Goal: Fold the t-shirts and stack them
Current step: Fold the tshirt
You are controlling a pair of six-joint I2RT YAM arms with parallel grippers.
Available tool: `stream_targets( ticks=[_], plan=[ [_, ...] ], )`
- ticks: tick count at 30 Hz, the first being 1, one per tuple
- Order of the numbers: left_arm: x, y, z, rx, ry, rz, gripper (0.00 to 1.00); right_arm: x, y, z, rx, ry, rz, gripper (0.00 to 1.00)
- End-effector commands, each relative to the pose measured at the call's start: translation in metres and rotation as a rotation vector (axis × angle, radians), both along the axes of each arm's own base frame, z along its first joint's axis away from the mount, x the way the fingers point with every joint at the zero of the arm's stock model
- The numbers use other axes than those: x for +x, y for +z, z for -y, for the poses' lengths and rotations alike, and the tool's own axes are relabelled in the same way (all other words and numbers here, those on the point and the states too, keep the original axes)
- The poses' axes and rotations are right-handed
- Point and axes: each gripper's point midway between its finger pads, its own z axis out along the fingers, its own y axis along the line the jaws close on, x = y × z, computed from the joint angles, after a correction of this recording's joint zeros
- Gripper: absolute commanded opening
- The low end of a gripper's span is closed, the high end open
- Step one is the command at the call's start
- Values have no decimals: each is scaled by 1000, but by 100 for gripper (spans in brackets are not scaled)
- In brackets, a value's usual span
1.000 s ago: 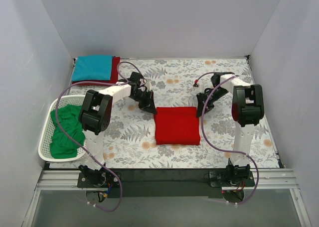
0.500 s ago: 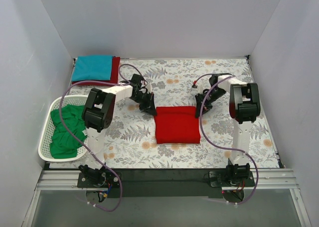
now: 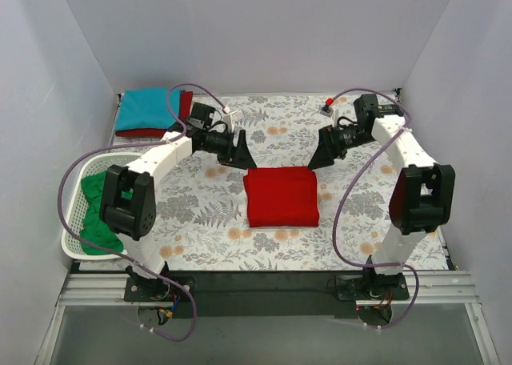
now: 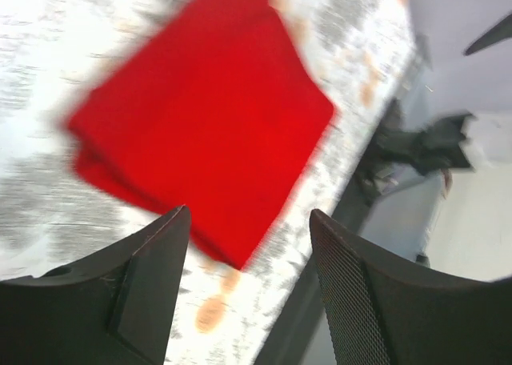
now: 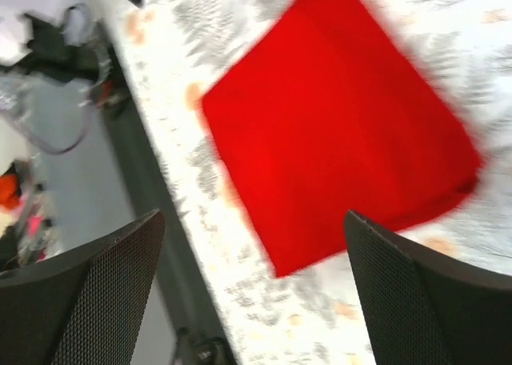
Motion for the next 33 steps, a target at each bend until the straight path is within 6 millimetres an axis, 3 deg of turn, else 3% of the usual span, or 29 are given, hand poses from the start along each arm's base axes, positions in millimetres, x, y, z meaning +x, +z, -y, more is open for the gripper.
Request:
stream_targets(
  ticks=[1, 2, 3, 5, 9, 10, 13, 21, 24, 27, 29, 30, 33],
  plan=[
    [-64, 29, 35, -136, -76, -129, 62, -52, 15, -33, 154, 45, -145, 98],
    [-81, 34, 43, -156, -91, -143, 66, -62, 19, -42, 189, 63, -168, 99],
    [-83, 38, 52, -191, -93, -124, 67, -68, 20, -46, 204, 49, -219, 98],
    [-103, 30, 62, -181, -82, -180, 71, -76, 12, -54, 228, 50, -244, 98],
    [-108, 20, 75, -244, -11, -284, 75, -88, 0, -65, 252, 39, -312, 98],
    [-117, 8, 77, -236, 1, -325, 76, -94, -1, -71, 246, 48, -331, 98],
    [-121, -13, 83, -228, 46, -403, 76, -109, -30, -74, 200, 42, -366, 98],
    [-139, -106, 56, -48, 176, -560, 76, -135, -128, -48, -6, -85, -490, 98],
    [-136, -119, 47, -21, 202, -581, 76, -131, -143, -38, -39, -107, -483, 98],
    [-132, -99, 48, -61, 139, -526, 76, -120, -125, -39, 2, -88, -416, 98],
    [-130, -75, 52, -113, 78, -444, 75, -116, -94, -44, 63, -47, -348, 98],
    [-131, -50, 53, -163, 40, -384, 75, -116, -84, -46, 86, -31, -322, 98],
    [-128, -9, 63, -234, -14, -254, 73, -111, -47, -53, 166, -17, -255, 98]
  ],
)
